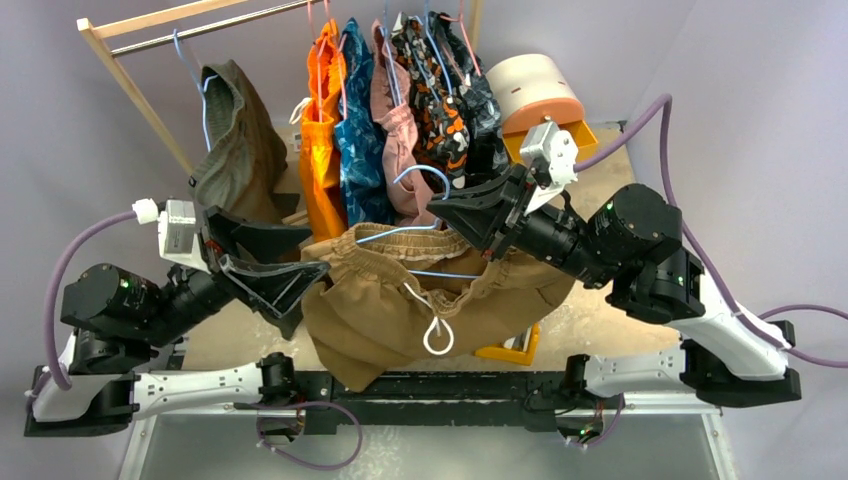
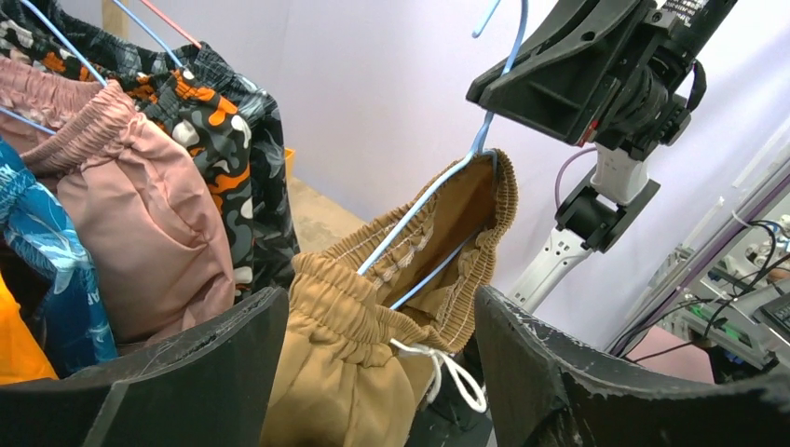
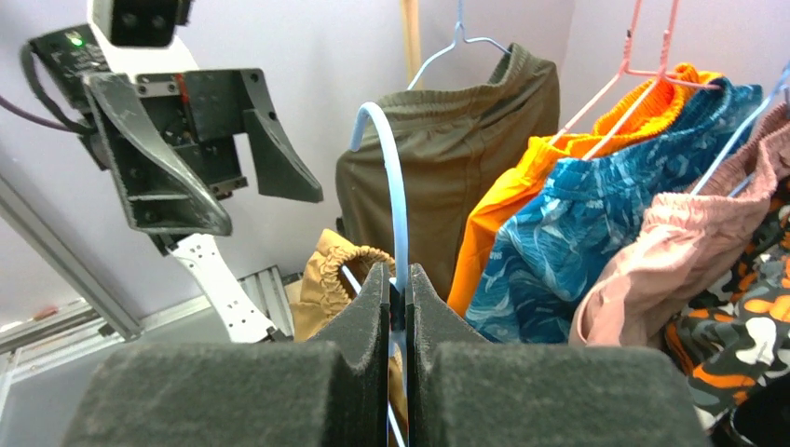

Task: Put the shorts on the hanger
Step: Hang the shorts on the hanger.

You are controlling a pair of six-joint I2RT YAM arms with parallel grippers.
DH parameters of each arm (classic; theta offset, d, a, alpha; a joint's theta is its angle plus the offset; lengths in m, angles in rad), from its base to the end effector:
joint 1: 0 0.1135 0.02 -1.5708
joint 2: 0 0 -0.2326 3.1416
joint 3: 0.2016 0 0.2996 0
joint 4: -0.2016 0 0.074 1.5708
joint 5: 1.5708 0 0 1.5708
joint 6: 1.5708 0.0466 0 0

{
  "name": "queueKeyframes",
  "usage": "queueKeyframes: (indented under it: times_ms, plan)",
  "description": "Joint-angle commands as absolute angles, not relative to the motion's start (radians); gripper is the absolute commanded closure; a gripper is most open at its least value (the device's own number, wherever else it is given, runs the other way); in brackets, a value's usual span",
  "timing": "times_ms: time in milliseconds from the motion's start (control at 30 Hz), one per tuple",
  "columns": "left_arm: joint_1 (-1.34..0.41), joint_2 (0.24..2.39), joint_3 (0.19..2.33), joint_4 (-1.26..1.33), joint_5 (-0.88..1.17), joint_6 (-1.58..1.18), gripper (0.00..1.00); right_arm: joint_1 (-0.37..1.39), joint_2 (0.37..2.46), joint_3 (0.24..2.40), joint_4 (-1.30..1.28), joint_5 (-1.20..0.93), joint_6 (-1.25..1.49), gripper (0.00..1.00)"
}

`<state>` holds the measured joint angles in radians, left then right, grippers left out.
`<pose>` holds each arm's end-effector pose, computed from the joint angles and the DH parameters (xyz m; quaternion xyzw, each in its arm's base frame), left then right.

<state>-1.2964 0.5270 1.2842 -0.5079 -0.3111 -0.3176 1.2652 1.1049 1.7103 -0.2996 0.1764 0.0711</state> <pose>0.0424 -0.0980 0.5049 0.1771 0.5926 -0.4976 0.6082 0.0791 0.2236 0.5738 -0.2723 0.5269 0.4569 0.6629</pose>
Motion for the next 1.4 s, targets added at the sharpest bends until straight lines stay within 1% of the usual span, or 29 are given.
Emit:
queueKeyframes:
  times_ms: [0, 167, 333, 400, 533, 667, 900, 1033, 1100, 1200, 1367]
  plan:
    - [-1.295, 0.565, 1.366, -0.533, -0.328, -0.279, 0.27, 1.269, 1.05, 1.682, -0.151, 0.263, 0.088, 1.0]
    - [-1.295, 0.589, 1.444, -0.505, -0.347, -0.228, 0.26, 1.269, 1.034, 1.712, -0.137, 0.288, 0.058, 1.0]
    - [-1.295, 0.679, 1.579, -0.455, -0.344, -0.147, 0.26, 1.269, 1.075, 1.875, -0.125, 0.243, -0.006, 1.0]
    - [-1.295, 0.721, 1.643, -0.441, -0.345, -0.127, 0.26, 1.269, 1.074, 1.922, -0.098, 0.185, -0.008, 1.0]
    - [-1.295, 0.752, 1.669, -0.396, -0.362, -0.11, 0.26, 1.269, 1.023, 1.861, -0.061, 0.068, 0.029, 1.0]
    - [-1.295, 0.779, 1.662, -0.442, -0.341, -0.095, 0.26, 1.269, 0.979, 1.785, -0.081, 0.07, 0.049, 1.0]
    - [-1.295, 0.835, 1.706, -0.493, -0.209, -0.065, 0.25, 1.269, 0.95, 1.739, -0.152, 0.046, 0.062, 1.0]
    - [-1.295, 0.916, 1.769, -0.577, -0.091, -0.055, 0.25, 1.269, 0.946, 1.72, -0.176, 0.028, 0.065, 1.0]
    - [-1.296, 0.961, 1.796, -0.64, -0.032, -0.053, 0.27, 1.269, 0.945, 1.708, -0.183, 0.023, 0.066, 1.0]
    - [-1.295, 1.007, 1.819, -0.723, 0.006, -0.049, 0.3, 1.269, 0.947, 1.699, -0.198, 0.009, 0.065, 1.0]
    - [-1.295, 1.017, 1.793, -0.748, 0.018, -0.039, 0.35, 1.269, 0.954, 1.697, -0.216, -0.03, 0.068, 1.0]
